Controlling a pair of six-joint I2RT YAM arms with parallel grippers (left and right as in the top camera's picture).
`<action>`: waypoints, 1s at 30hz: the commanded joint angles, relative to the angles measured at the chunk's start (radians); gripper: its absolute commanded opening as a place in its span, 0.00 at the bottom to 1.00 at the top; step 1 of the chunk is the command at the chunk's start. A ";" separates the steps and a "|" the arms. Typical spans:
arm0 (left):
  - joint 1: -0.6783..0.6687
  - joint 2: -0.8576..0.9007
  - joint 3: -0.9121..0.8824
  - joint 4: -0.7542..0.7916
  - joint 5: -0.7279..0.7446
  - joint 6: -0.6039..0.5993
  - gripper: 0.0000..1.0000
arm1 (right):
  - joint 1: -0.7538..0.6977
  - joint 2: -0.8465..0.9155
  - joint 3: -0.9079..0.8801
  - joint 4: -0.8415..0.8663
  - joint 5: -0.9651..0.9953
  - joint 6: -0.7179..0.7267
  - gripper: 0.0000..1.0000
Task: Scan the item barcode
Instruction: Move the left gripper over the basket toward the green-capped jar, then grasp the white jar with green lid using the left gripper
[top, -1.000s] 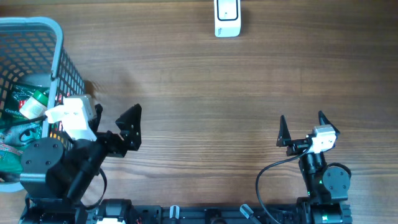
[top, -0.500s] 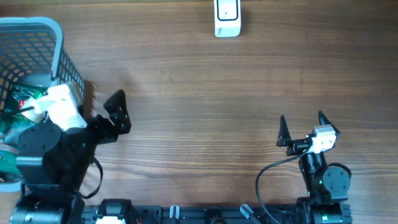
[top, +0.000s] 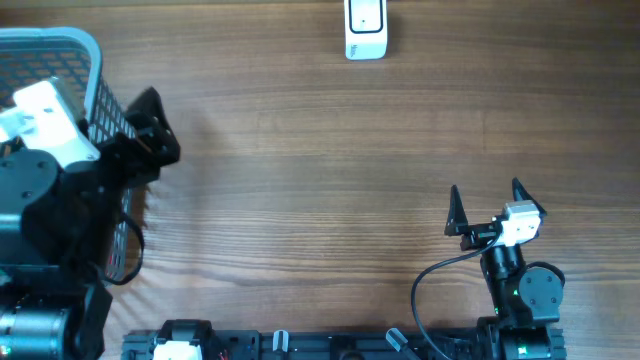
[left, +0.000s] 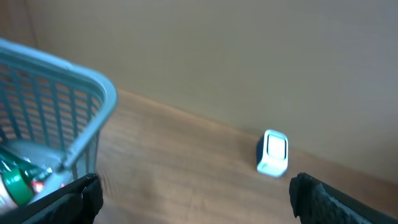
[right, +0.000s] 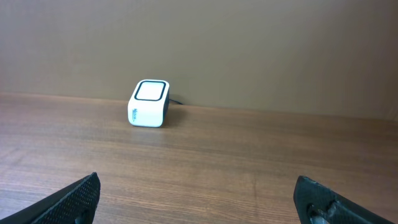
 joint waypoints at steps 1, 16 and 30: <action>0.007 0.043 0.051 -0.021 -0.215 -0.074 1.00 | 0.005 -0.005 -0.001 0.002 0.002 -0.012 1.00; 0.694 0.423 0.051 -0.106 0.101 -0.243 1.00 | 0.005 -0.005 -0.001 0.002 0.002 -0.012 1.00; 0.771 0.869 0.051 -0.075 0.131 0.076 1.00 | 0.005 -0.005 -0.001 0.002 0.002 -0.012 1.00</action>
